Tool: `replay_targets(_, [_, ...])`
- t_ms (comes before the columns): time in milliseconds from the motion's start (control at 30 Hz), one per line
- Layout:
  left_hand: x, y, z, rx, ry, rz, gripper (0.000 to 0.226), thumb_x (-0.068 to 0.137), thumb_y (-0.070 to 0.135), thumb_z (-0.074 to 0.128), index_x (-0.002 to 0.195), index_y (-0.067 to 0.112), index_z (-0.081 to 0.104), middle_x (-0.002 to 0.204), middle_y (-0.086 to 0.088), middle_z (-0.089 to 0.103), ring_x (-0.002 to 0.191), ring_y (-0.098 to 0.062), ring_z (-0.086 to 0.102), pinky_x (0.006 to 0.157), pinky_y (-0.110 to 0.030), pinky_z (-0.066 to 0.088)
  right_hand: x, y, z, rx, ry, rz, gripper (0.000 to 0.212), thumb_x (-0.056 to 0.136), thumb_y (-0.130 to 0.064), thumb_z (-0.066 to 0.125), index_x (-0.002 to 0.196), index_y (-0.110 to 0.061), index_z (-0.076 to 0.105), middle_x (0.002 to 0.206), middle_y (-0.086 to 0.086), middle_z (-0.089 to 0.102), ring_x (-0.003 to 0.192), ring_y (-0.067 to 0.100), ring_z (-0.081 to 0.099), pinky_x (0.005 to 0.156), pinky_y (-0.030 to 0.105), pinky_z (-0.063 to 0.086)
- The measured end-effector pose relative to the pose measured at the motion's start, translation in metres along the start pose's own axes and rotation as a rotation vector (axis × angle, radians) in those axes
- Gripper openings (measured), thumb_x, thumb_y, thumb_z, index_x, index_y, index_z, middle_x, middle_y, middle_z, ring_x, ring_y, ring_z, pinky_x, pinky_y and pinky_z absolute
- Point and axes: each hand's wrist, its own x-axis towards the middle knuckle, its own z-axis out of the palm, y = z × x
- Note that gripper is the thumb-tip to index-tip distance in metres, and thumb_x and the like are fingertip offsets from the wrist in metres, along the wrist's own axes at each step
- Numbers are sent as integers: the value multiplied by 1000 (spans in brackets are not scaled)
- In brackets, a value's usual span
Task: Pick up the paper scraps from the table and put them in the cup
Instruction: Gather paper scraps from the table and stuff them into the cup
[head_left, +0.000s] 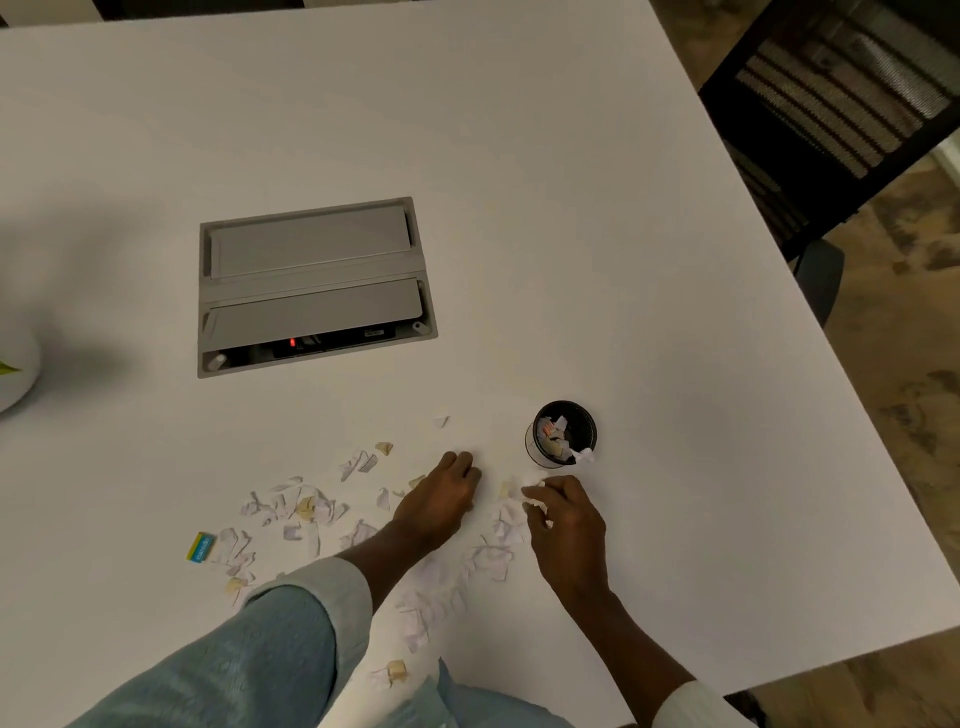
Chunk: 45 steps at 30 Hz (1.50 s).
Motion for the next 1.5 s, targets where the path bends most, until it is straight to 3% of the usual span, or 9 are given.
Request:
replay_targets(100, [-10, -2, 4, 44, 58, 25, 24, 95, 10, 63, 118, 4, 64, 128, -12, 58, 115, -30, 54, 83, -38, 54, 3, -11, -20, 87, 122, -2, 22, 83, -3, 80, 103, -14, 79, 108, -3, 65, 95, 3, 65, 77, 9, 55])
replay_targets(267, [-30, -1, 23, 94, 61, 38, 62, 94, 35, 70, 143, 0, 53, 144, -17, 52, 128, -34, 53, 100, -41, 54, 33, -21, -51, 21, 210, -36, 19, 85, -4, 77, 102, -15, 76, 106, -1, 64, 91, 10, 66, 74, 20, 59])
replay_targets(433, [-34, 1, 28, 55, 26, -2, 82, 97, 44, 65, 158, 1, 31, 160, -16, 32, 146, -33, 37, 118, -40, 42, 67, -19, -55, -91, 133, -10, 20, 85, -2, 75, 102, -14, 75, 106, 4, 65, 95, 22, 67, 81, 35, 59])
replay_targets(667, [-35, 4, 25, 51, -26, -29, 87, 92, 35, 75, 158, 0, 30, 161, -17, 30, 146, -34, 36, 110, -40, 49, 85, -16, -48, -319, -50, -18, 34, 90, -8, 67, 123, -18, 70, 118, 7, 63, 113, 27, 58, 86, 41, 55])
replay_targets(800, [-36, 7, 26, 18, -47, -64, 87, 92, 30, 75, 159, 1, 27, 162, -16, 27, 144, -32, 37, 101, -38, 55, 81, -13, -56, -145, 62, 6, 26, 90, -3, 67, 112, -16, 73, 112, 6, 67, 102, 25, 66, 84, 41, 57])
replay_targets(967, [-37, 8, 25, 5, -55, -62, 85, 93, 30, 74, 158, 1, 28, 161, -15, 28, 141, -32, 40, 93, -36, 58, 62, 4, -69, -51, 210, 57, 22, 87, 6, 68, 97, -13, 75, 101, 3, 69, 81, 20, 70, 69, 42, 61])
replay_targets(1167, [-36, 10, 26, 15, -60, -79, 87, 93, 30, 73, 159, 2, 25, 162, -16, 24, 141, -32, 40, 94, -36, 59, 44, 17, -60, -18, 132, 83, 31, 82, -11, 82, 110, -18, 73, 108, 0, 62, 88, 16, 67, 67, 30, 61])
replay_targets(1300, [-36, 12, 26, 18, -53, -81, 86, 91, 28, 75, 158, 0, 28, 161, -17, 27, 142, -32, 38, 94, -36, 59, 46, 19, -50, -93, 53, 70, 39, 82, -5, 81, 118, -16, 72, 106, 2, 55, 88, 19, 64, 72, 34, 62])
replay_targets(1500, [-36, 11, 27, 8, -45, -79, 86, 91, 28, 74, 158, 1, 28, 162, -16, 26, 146, -33, 34, 98, -36, 58, 53, 20, -52, -215, 62, 27, 14, 89, -13, 75, 104, -15, 77, 94, 0, 61, 77, 18, 63, 62, 27, 50])
